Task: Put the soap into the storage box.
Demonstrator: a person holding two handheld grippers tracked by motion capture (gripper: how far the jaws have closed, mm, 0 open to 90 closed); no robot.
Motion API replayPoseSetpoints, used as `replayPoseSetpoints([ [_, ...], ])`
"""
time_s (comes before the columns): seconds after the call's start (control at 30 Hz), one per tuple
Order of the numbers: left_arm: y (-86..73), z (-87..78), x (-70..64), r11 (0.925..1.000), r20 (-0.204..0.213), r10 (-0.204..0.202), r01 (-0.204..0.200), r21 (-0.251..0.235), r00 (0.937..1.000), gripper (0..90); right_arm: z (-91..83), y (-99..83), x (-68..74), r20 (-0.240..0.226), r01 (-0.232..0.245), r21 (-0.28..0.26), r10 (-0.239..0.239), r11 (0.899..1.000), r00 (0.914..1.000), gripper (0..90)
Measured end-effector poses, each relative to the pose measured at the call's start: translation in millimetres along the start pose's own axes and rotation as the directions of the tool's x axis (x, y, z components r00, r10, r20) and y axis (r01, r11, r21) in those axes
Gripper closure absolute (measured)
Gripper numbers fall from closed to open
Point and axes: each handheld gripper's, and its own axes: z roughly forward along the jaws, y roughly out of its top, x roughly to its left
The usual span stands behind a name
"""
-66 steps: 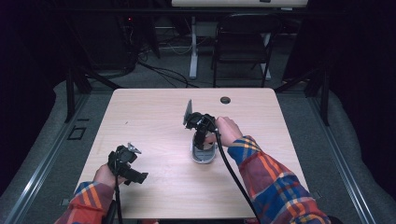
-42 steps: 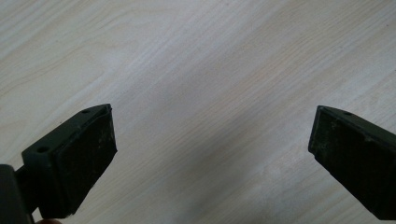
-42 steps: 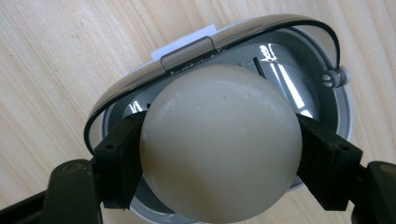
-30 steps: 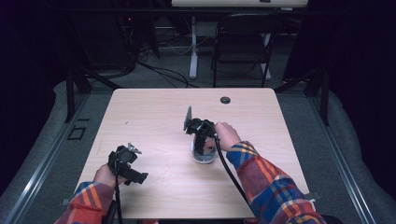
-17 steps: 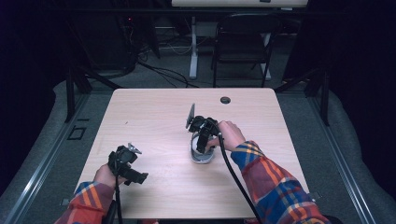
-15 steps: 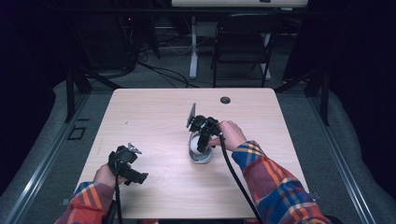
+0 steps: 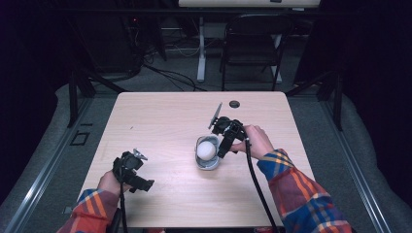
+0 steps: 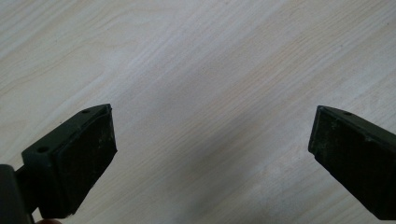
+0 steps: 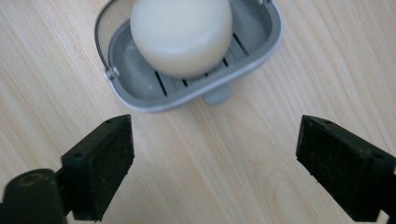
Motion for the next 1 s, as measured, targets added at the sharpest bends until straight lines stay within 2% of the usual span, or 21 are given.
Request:
replayPoseSetpoints([
  [0.03,0.0,0.0,0.0,1.0,0.0,0.0,0.0,0.0,1.0,0.7,0.0,0.0,0.0,0.0,0.0,0.0,0.0,1.0,1.0,9.3],
  [0.07,0.0,0.0,0.0,1.0,0.0,0.0,0.0,0.0,1.0,0.7,-3.0,-8.5,-1.4,0.002,-0.012,-0.01,0.012,1.0,0.9999,6.9],
  [0.1,0.0,0.1,0.0,1.0,0.0,0.0,0.0,0.0,1.0,0.7,-3.0,-8.5,-1.4,0.002,-0.012,-0.01,0.012,1.0,0.9999,6.9],
  [0.13,-0.1,0.2,-0.2,1.0,-0.002,0.0,0.0,-0.002,1.0,0.7,-6.1,-18.7,-3.1,0.009,-0.022,-0.014,0.022,1.0,0.9997,5.0],
  [0.2,0.0,0.3,-0.4,1.0,-0.002,0.0,0.0,-0.002,1.0,0.7,-7.2,-23.4,-4.1,0.009,-0.03,-0.015,0.031,0.999,0.9995,4.6],
  [0.27,0.2,0.4,-0.8,1.0,-0.007,0.001,-0.001,0.001,1.0,0.7,-10.6,-38.1,-7.0,0.024,-0.048,-0.018,0.048,0.999,0.9986,2.8],
  [0.33,0.4,0.7,-1.0,1.0,-0.005,0.002,-0.002,0.002,1.0,0.7,-11.5,-41.9,-7.7,0.035,-0.048,-0.014,0.049,0.999,0.9982,1.8],
  [0.37,0.5,0.9,-1.0,1.0,-0.004,0.003,-0.003,0.004,1.0,0.7,-12.8,-53.9,-9.1,0.043,-0.063,-0.012,0.063,0.998,0.9971,0.5],
  [0.43,0.6,0.9,-1.1,1.0,-0.007,0.003,-0.003,0.005,1.0,0.7,-13.1,-57.8,-9.8,0.043,-0.066,-0.011,0.067,0.998,0.9968,0.2],
  [0.57,0.8,0.6,-0.9,1.0,-0.003,0.004,-0.004,0.006,1.0,0.7,-14.8,-78.4,-13.3,0.058,-0.092,-0.004,0.092,0.996,0.9941,0.1],
  [0.7,0.6,0.5,-1.3,1.0,-0.006,0.004,-0.004,0.003,1.0,0.7,-14.7,-97.1,-14.6,0.057,-0.132,-0.025,0.133,0.991,0.9895,0.1],
  [0.8,0.7,0.6,-1.0,1.0,-0.005,0.004,-0.004,0.006,1.0,0.7,-16.3,-113.7,-16.7,0.068,-0.151,-0.011,0.151,0.989,0.9862,0.0],
  [0.9,0.9,0.6,-1.3,1.0,-0.005,0.005,-0.005,0.007,1.0,0.7,-16.8,-121.6,-18.3,0.072,-0.163,-0.007,0.164,0.987,0.9839,0.1],
  [1.0,0.6,0.4,-1.5,1.0,-0.006,0.005,-0.005,0.003,1.0,0.7,-15.2,-134.4,-20.4,0.079,-0.196,-0.002,0.195,0.981,0.9776,0.0],
])
